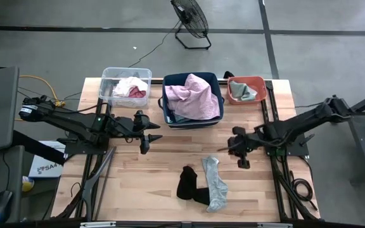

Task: Pick & Place Cloths
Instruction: Put the gray sock into the orange bin

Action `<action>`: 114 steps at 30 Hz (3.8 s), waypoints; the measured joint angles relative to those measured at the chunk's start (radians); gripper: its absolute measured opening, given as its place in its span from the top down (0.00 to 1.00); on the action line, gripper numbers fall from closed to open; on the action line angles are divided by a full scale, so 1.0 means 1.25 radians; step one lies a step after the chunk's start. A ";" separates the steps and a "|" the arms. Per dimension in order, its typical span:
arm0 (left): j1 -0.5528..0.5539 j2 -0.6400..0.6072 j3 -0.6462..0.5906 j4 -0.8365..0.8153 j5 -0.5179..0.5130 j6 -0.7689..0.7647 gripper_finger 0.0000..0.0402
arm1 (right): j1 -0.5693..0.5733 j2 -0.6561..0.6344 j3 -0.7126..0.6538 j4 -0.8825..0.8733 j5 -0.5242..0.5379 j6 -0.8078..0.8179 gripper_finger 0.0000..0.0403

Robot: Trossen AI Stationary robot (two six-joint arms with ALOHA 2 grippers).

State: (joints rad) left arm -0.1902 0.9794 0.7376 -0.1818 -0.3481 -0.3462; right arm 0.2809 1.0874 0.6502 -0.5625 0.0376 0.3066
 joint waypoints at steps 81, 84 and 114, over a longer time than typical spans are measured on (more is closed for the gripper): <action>0.000 0.000 0.000 -0.021 0.000 -0.042 0.49 | 0.104 -0.063 -0.002 0.166 0.205 -0.074 0.99; 0.000 0.000 0.000 -0.021 0.000 -0.042 0.49 | 0.104 -0.120 -0.002 0.162 0.260 -0.075 0.99; 0.000 0.000 0.000 -0.017 -0.002 -0.047 0.49 | 0.069 -0.381 0.000 0.397 1.175 -0.554 0.99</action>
State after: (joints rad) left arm -0.1902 0.9794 0.7376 -0.2031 -0.3501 -0.4046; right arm 0.3674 0.6107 0.6498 -0.0665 1.5063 -0.3857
